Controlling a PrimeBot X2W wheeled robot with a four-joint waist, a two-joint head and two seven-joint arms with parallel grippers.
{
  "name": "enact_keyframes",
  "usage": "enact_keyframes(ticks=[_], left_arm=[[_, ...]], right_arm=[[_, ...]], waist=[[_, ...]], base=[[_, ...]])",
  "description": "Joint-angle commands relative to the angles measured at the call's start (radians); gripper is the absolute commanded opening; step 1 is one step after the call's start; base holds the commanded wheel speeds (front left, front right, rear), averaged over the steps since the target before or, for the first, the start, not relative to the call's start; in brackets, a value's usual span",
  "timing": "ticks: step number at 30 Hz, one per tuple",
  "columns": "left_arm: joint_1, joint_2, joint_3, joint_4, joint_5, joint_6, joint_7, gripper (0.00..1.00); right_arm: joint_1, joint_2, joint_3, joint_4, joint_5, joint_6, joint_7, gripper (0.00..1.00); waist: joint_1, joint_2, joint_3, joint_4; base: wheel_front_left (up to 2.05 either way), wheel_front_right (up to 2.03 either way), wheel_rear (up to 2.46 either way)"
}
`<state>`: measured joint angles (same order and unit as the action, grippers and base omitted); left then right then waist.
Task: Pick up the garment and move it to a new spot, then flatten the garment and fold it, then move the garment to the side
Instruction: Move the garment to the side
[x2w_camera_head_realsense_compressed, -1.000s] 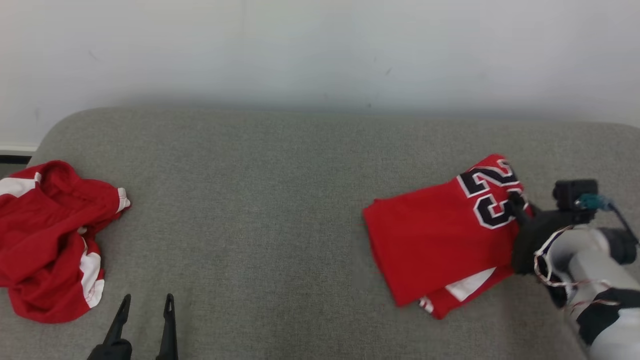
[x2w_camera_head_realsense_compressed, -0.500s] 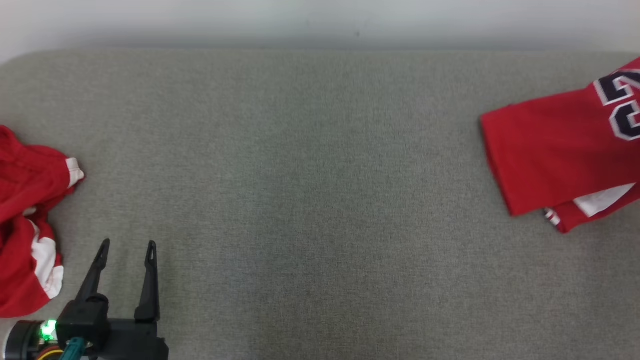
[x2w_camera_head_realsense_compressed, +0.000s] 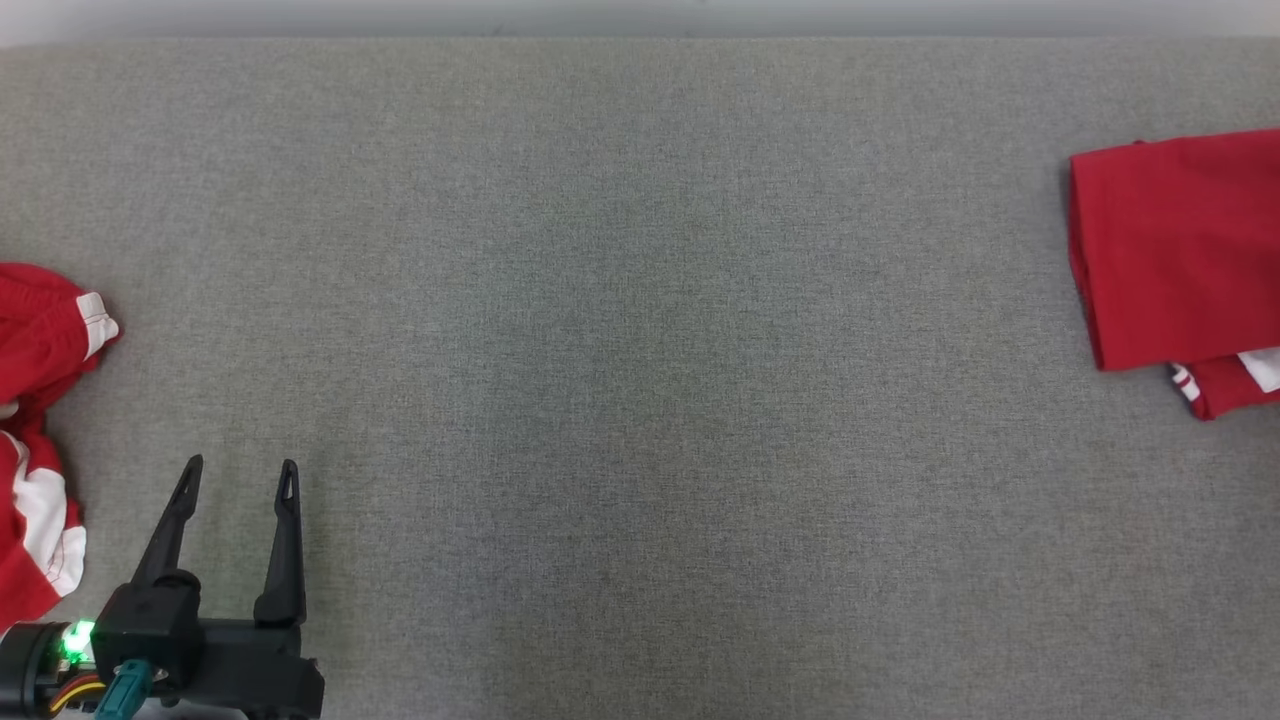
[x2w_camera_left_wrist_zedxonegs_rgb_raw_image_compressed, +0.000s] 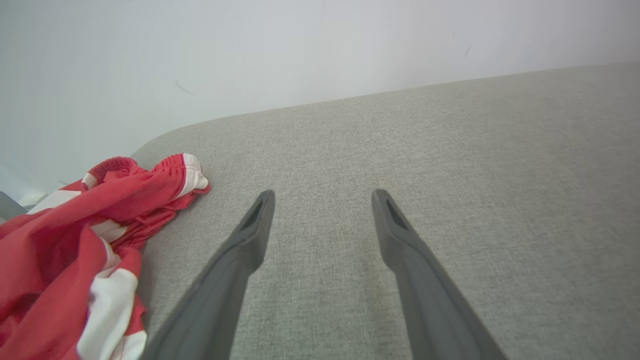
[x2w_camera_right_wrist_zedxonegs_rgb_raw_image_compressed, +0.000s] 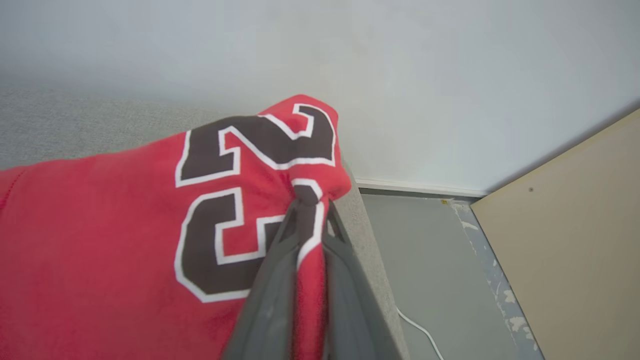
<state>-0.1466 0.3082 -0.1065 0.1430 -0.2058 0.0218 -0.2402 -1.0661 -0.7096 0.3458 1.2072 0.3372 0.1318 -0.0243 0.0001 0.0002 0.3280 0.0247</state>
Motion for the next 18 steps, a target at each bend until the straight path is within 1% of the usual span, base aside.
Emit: enact_keyframes(ticks=[1, 2, 3, 5, 7, 9, 11, 12, 15, 17, 18], left_arm=[[-0.006, 0.004, 0.002, -0.004, -0.008, 0.003, 0.000, 1.00], [-0.005, 0.004, 0.002, -0.004, -0.008, 0.004, 0.001, 1.00], [-0.005, 0.004, 0.001, -0.003, -0.007, 0.006, 0.001, 1.00], [-0.003, 0.000, 0.002, 0.001, -0.011, 0.011, -0.001, 1.00], [0.004, -0.004, 0.002, 0.006, -0.014, 0.014, -0.003, 1.00], [0.018, -0.005, 0.003, 0.014, -0.017, 0.017, -0.005, 1.00], [0.031, -0.007, 0.005, 0.021, -0.022, 0.022, -0.007, 1.00], [0.034, -0.009, 0.005, 0.024, -0.024, 0.022, -0.007, 1.00], [0.052, -0.014, 0.004, 0.031, -0.031, 0.026, -0.010, 1.00], [0.061, -0.021, -0.005, 0.038, -0.030, 0.025, -0.011, 1.00], [0.068, -0.022, -0.005, 0.042, -0.032, 0.026, -0.012, 1.00]], right_arm=[[-0.014, -0.004, -0.001, 0.001, -0.020, -0.002, -0.015, 0.04], [-0.024, -0.009, 0.000, 0.007, -0.037, -0.002, -0.030, 0.35], [-0.029, -0.011, -0.004, 0.015, -0.051, -0.002, -0.043, 1.00], [-0.047, -0.023, -0.019, 0.027, -0.088, -0.002, -0.085, 1.00], [-0.059, -0.017, -0.040, 0.034, -0.113, -0.002, -0.131, 1.00], [-0.065, 0.009, -0.059, 0.037, -0.129, -0.002, -0.169, 1.00], [-0.066, 0.046, -0.090, 0.028, -0.106, -0.002, -0.201, 1.00], [-0.058, 0.054, -0.095, 0.016, -0.106, -0.002, -0.213, 1.00], [-0.005, 0.107, -0.118, -0.035, -0.065, -0.002, -0.235, 1.00], [0.039, 0.128, -0.106, -0.100, -0.067, -0.002, -0.241, 1.00], [0.058, 0.136, -0.115, -0.151, -0.065, -0.002, -0.242, 1.00]], waist=[[-0.0001, -0.0002, 0.000, 0.000], [-0.0001, -0.0002, 0.000, 0.000], [-0.0001, -0.0002, -0.001, 0.000], [-0.0001, -0.0002, -0.007, 0.000], [-0.0001, -0.0002, -0.021, -0.001], [-0.0001, -0.0002, -0.041, -0.004], [-0.0001, -0.0002, -0.063, -0.008], [-0.0001, -0.0002, -0.075, -0.008], [-0.0001, -0.0002, -0.115, -0.007], [-0.0001, -0.0002, -0.142, -0.001], [-0.0001, -0.0002, -0.155, 0.000]], base=[[0.00, 0.00, 0.00], [0.00, 0.00, 0.00], [0.00, 0.00, 0.00], [0.00, 0.00, 0.00], [0.00, 0.00, 0.00], [0.00, 0.00, 0.00], [0.00, 0.00, 0.00], [0.00, 0.00, 0.00], [0.00, 0.00, 0.00], [0.00, 0.00, 0.00], [0.00, 0.00, 0.00]])
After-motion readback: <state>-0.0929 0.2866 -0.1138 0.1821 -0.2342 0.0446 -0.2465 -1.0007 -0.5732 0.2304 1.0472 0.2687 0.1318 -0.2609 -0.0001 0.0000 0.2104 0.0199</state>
